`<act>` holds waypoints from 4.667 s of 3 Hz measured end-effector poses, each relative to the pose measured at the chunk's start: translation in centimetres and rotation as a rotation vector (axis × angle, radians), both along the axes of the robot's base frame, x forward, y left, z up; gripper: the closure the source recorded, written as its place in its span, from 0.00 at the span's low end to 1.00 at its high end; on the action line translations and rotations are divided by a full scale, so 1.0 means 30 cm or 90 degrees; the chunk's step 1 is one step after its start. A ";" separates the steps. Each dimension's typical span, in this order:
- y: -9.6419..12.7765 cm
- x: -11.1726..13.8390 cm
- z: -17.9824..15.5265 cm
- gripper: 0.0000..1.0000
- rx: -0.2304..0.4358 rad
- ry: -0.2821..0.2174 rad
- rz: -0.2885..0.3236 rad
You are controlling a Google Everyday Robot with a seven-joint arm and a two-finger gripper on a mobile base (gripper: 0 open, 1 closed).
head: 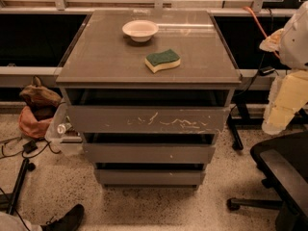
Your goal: Open middle drawer
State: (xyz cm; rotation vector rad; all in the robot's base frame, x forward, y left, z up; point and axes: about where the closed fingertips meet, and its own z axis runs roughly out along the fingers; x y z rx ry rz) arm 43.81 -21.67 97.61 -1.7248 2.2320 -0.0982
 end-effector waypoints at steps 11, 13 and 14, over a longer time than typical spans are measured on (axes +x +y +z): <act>0.526 0.215 -1.235 0.00 0.249 0.013 0.128; 0.535 0.241 -1.480 0.00 0.261 0.026 0.081; 0.536 0.305 -1.639 0.00 0.238 -0.002 0.047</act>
Offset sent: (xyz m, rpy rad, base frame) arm 0.0525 0.0370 -0.1263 0.1751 0.0521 0.1436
